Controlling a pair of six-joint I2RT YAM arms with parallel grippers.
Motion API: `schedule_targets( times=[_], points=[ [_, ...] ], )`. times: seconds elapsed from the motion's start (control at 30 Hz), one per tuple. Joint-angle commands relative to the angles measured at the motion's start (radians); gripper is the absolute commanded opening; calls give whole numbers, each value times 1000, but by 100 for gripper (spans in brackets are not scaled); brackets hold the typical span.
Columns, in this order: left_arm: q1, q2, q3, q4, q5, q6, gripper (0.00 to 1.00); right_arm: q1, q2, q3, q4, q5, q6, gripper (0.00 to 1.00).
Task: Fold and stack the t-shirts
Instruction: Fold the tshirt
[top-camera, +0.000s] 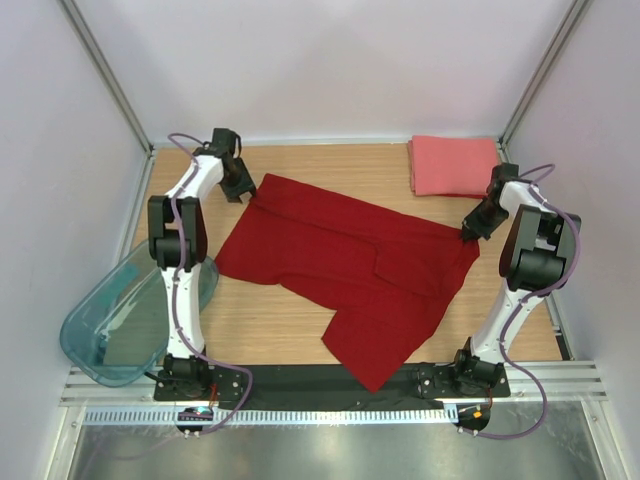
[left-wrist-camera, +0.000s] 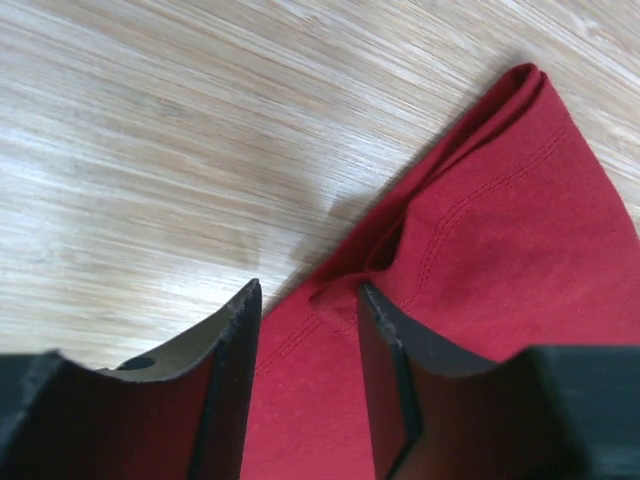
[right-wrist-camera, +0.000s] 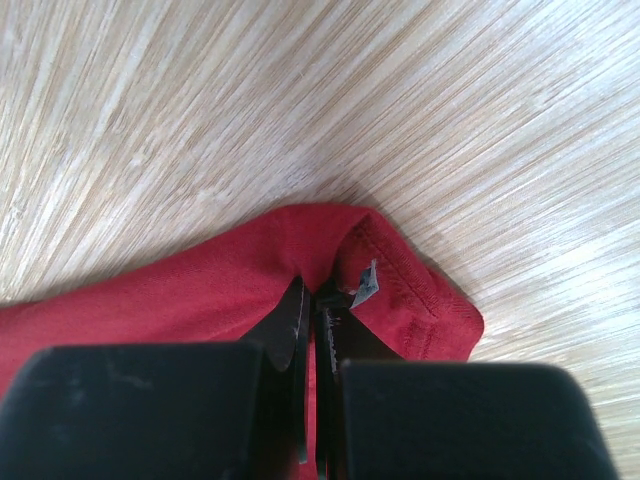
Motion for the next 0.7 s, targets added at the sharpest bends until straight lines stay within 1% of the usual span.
schedule_targets(
  times=[0.0,0.07,0.13,0.3,0.4,0.47,0.53,0.67],
  points=[
    [5,-84,-12,2,-28,-26,45,-5,1,31,-13,15,-25,1],
    [4,-131,-29,11,-26,-39,47,-7,3,42,-21,10,-34,2],
    [0,-157,-43,52,-28,-46,46,-7,7,50,-25,6,-41,6],
    [-10,-161,15,85,-14,-46,43,-7,22,60,-27,4,-47,8],
    [-13,-118,22,198,148,-55,41,-5,29,63,-14,1,-45,5],
    [-29,-75,72,220,225,-62,29,-5,35,68,-2,3,-41,2],
    [-61,-40,78,235,212,-60,20,-4,41,76,10,3,-35,1],
    [-96,0,69,252,141,-94,20,-2,61,96,24,1,-21,1]
  ],
)
